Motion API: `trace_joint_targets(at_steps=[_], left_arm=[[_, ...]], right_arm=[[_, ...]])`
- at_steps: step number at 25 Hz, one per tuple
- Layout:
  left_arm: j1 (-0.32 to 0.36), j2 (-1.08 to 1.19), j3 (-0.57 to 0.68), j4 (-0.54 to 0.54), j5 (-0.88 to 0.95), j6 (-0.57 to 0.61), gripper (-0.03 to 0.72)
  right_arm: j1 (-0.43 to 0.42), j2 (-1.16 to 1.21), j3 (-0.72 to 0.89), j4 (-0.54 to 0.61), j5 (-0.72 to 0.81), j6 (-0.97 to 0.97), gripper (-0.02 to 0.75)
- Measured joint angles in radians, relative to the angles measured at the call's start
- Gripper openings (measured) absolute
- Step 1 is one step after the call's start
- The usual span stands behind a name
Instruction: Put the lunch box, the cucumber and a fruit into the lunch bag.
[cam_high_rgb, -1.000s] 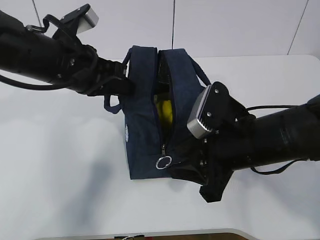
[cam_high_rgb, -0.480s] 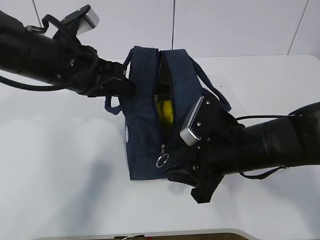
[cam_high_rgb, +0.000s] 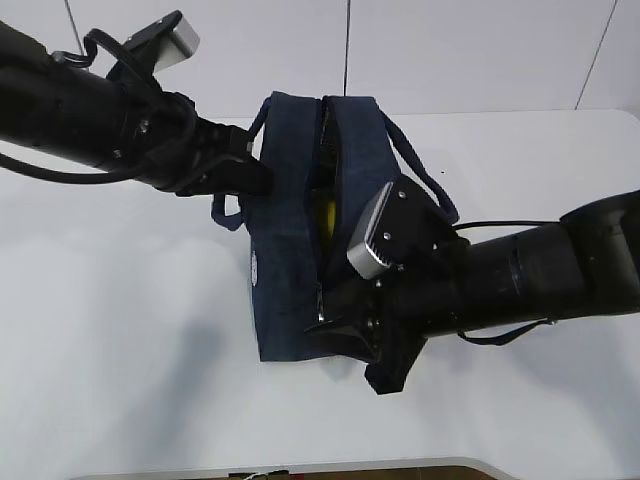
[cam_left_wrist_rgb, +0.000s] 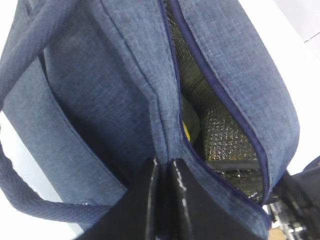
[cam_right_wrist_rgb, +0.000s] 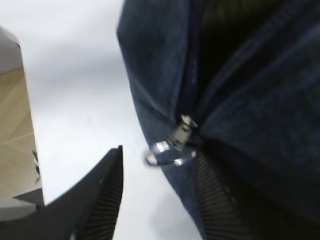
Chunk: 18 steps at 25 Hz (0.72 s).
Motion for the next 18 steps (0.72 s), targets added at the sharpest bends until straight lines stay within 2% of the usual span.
trace_joint_targets(at_steps=[6, 18], left_arm=[[0.0, 0.0, 0.0, 0.0, 0.001, 0.0, 0.003], [0.0, 0.0, 0.0, 0.0, 0.002, 0.0, 0.003]], right_arm=[[0.0, 0.03, -0.043, 0.0, 0.053, 0.0, 0.384], [0.0, 0.068, -0.048, 0.002, 0.063, 0.0, 0.384]])
